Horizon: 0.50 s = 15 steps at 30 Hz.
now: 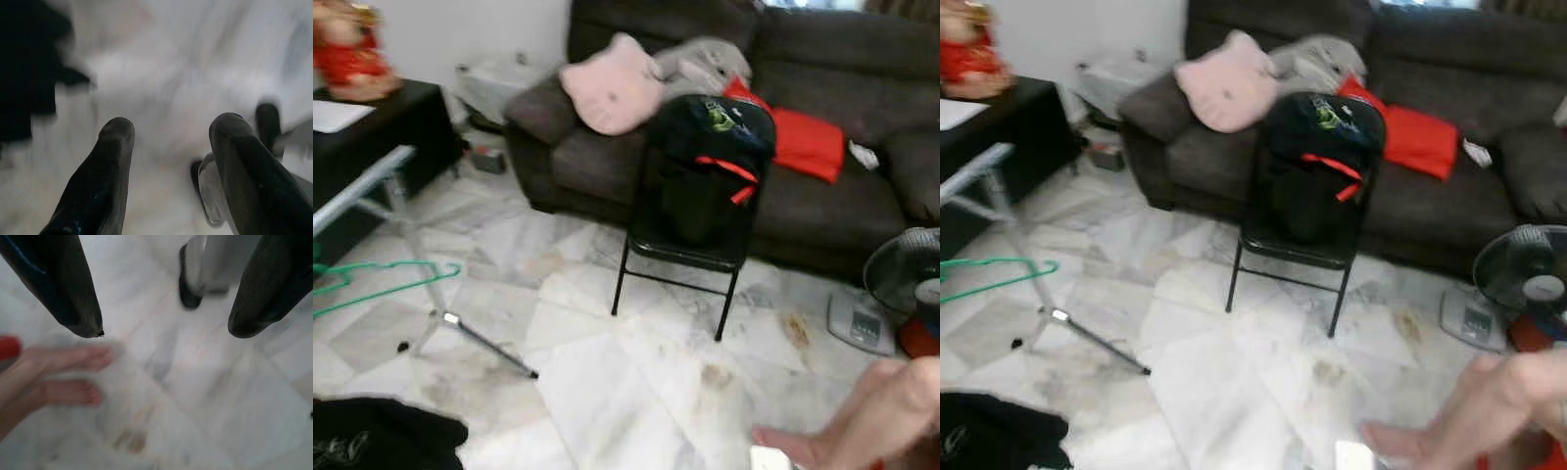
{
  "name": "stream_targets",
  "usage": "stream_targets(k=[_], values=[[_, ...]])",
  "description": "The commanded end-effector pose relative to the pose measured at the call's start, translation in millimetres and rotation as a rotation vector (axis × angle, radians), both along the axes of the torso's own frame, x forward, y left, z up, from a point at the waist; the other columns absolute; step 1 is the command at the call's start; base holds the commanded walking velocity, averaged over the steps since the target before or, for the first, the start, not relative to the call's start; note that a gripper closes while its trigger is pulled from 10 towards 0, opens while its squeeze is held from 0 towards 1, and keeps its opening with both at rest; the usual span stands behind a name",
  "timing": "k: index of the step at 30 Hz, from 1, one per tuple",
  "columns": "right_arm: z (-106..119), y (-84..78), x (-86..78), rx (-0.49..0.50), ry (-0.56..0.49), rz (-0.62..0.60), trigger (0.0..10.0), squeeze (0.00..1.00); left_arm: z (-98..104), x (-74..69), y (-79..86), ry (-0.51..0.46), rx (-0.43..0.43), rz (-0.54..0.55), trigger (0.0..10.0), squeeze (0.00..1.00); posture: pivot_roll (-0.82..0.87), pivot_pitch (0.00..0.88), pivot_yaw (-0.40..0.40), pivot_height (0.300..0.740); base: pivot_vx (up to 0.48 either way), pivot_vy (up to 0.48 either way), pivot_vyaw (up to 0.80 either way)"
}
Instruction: Hang hanger
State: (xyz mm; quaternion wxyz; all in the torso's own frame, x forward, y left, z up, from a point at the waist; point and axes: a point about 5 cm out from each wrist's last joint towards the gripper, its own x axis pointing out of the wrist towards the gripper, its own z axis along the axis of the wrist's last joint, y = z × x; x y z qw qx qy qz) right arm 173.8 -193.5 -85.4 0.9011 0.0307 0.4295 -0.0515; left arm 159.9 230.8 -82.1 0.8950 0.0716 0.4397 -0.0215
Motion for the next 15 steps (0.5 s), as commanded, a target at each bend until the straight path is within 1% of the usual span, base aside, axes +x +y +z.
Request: stream_targets(k=[1, 3, 10, 15], values=[[1, 8.7, 4.1, 0.020, -0.013, 0.005, 10.0, 0.00, -6, -20.6, 11.3, 0.068, 0.014, 0.021, 10.0, 0.00, -0.04, 0.079, -0.038, 0.740, 0.334, 0.000, -0.76], [1, 8.9, 4.2, 0.020, -0.015, 0.005, 10.0, 0.00, -6, -21.6, 13.3, 0.069, 0.015, 0.021, 10.0, 0.00, -0.04, 0.079, -0.038, 0.740, 0.336, 0.000, -0.76], [1, 8.7, 4.7, 0.016, -0.024, 0.003, 10.0, 0.00, -6, -23.2, 12.7, 0.075, 0.014, 0.020, 10.0, 0.00, -0.04, 0.078, -0.036, 0.740, 0.335, 0.000, 0.00], [2, 8.7, 5.1, 0.012, -0.029, -0.002, 10.0, 0.00, -9, -20.9, -0.3, 0.078, 0.006, 0.009, 10.0, 0.00, -0.04, 0.075, -0.037, 0.740, 0.335, 0.000, 0.00]])
